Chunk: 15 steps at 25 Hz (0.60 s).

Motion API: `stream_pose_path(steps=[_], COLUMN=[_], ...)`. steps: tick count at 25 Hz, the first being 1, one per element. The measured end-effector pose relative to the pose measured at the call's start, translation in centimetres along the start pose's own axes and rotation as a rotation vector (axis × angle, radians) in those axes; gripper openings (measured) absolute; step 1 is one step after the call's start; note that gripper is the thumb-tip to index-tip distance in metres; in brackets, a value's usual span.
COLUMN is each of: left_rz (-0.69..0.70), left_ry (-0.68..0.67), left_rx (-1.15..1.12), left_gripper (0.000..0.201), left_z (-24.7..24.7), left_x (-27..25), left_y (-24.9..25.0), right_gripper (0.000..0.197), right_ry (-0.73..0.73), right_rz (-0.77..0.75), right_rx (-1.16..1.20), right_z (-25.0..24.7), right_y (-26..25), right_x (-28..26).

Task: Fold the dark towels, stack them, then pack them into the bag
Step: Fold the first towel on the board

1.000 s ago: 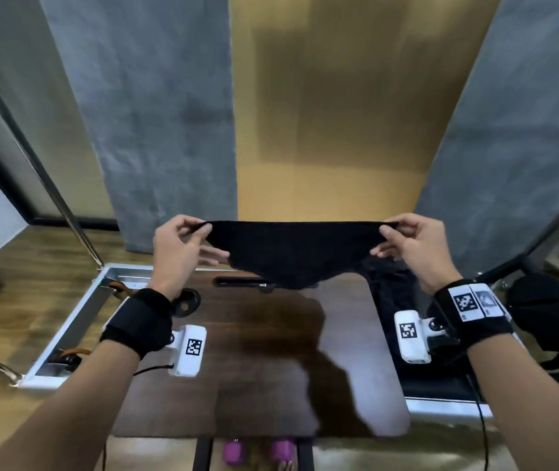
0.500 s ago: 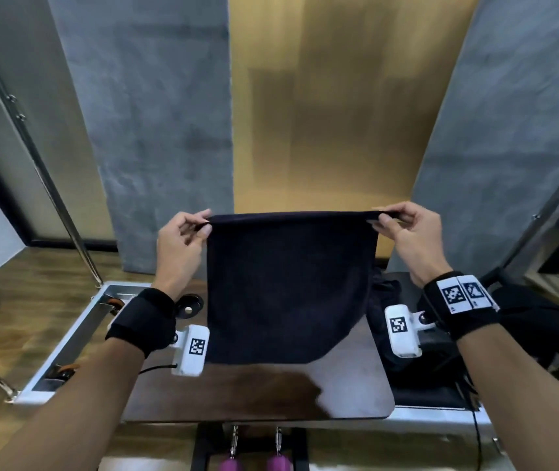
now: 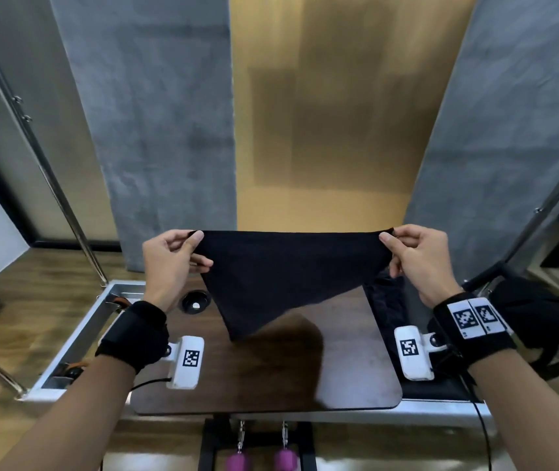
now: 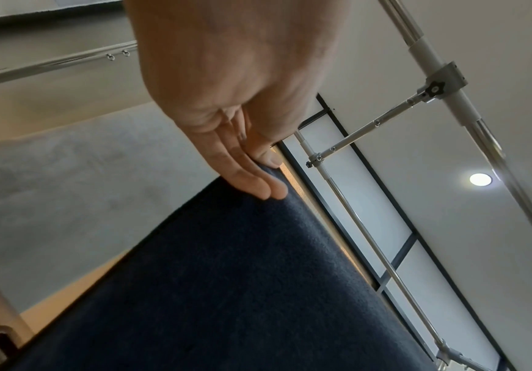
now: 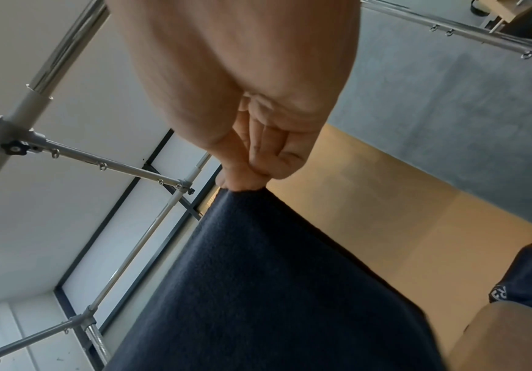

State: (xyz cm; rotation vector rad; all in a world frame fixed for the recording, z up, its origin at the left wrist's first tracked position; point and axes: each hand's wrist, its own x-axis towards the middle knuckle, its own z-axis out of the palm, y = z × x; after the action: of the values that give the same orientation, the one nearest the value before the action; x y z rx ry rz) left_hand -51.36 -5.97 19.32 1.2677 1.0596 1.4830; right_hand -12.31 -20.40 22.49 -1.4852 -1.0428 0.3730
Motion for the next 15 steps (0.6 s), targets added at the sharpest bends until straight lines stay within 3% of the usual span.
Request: stream_pose_path(steps=[4,9,15], left_rz=[-0.025,-0.073,0.075], left_ry=[0.005,-0.041,-0.081], left_rx=[-0.01,-0.023,-0.047], left_gripper=[0.013,0.02,0.016], left_z=[-0.3,0.7,2.8], left_x=[0.0,0.5,3.3], left_y=[-0.3,-1.2,-0.2], right_gripper=[0.017,0.014,0.016], right_ry=[-0.012,-0.058,-0.024], right_rz=[-0.012,0.105,0.054], right_rx=[0.021,0.097,0.214], right_z=[0.2,1.8,2.7], right_y=[0.0,0.9,0.5], right_x=[-0.1,0.9,3.5])
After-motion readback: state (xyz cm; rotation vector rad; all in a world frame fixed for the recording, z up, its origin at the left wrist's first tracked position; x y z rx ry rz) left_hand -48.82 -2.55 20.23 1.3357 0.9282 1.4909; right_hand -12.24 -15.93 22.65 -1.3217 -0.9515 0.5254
